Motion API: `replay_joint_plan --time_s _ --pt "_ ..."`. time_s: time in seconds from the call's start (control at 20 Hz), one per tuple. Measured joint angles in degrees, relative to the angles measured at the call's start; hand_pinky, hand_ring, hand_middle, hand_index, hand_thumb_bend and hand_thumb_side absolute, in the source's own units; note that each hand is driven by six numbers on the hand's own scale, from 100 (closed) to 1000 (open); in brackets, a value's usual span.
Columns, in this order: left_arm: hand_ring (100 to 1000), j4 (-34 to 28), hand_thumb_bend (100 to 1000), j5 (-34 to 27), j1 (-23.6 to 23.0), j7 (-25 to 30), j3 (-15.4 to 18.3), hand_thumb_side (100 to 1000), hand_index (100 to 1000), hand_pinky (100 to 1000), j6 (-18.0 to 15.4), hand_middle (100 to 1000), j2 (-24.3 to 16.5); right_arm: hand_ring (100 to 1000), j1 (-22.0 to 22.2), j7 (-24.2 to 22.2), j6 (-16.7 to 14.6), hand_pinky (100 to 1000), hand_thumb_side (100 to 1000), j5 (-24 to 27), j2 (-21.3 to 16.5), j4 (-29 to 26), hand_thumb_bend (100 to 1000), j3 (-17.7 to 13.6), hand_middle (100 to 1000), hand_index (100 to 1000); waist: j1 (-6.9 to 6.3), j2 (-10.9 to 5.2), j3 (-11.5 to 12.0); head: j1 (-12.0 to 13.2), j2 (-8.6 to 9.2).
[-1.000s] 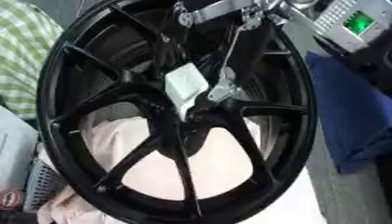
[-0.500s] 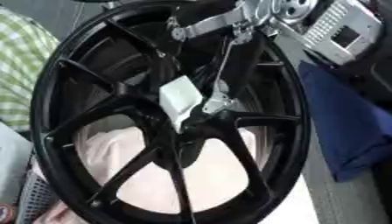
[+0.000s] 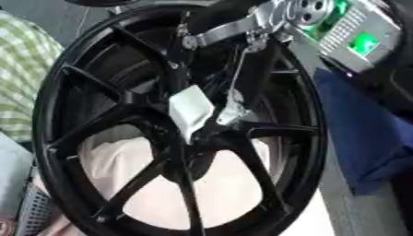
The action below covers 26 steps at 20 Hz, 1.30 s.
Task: Pull the pin out of the wheel hub.
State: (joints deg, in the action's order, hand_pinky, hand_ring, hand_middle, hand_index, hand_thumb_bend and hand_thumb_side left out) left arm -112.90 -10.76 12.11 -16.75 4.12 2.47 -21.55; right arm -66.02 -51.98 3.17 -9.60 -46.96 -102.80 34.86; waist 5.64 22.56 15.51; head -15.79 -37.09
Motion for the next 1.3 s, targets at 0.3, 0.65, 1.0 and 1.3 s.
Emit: replay_joint_plan --time_s 0.3,0.65,1.0,1.3 --pt "744 0.0 315 0.0 0.0 0.23 0.0 751 685 708 -0.06 603 0.01 819 0.09 0.31 -0.18 819 281 -0.49 0.0 0.03 480 -0.07 621 689 0.0 0.0 0.0 0.01 0.47" --pt "744 0.01 314 0.0 0.0 0.32 0.0 753 685 709 -0.13 603 0.46 821 0.58 0.43 -0.63 815 308 -1.69 0.0 0.79 482 -0.05 623 695 -0.01 0.0 0.07 0.01 0.64" --pt "743 0.01 313 0.04 0.0 0.38 0.0 753 685 709 -0.1 603 0.47 786 0.88 0.84 -0.71 804 270 -1.93 0.0 1.11 443 -0.12 548 601 -0.02 0.0 0.05 0.02 0.93" --pt "743 0.01 313 0.04 0.0 0.43 0.0 754 685 710 -0.08 604 0.48 723 1.05 1.49 -0.7 784 240 -1.93 0.0 1.12 380 -0.15 489 530 -0.05 0.01 0.05 0.02 0.94"
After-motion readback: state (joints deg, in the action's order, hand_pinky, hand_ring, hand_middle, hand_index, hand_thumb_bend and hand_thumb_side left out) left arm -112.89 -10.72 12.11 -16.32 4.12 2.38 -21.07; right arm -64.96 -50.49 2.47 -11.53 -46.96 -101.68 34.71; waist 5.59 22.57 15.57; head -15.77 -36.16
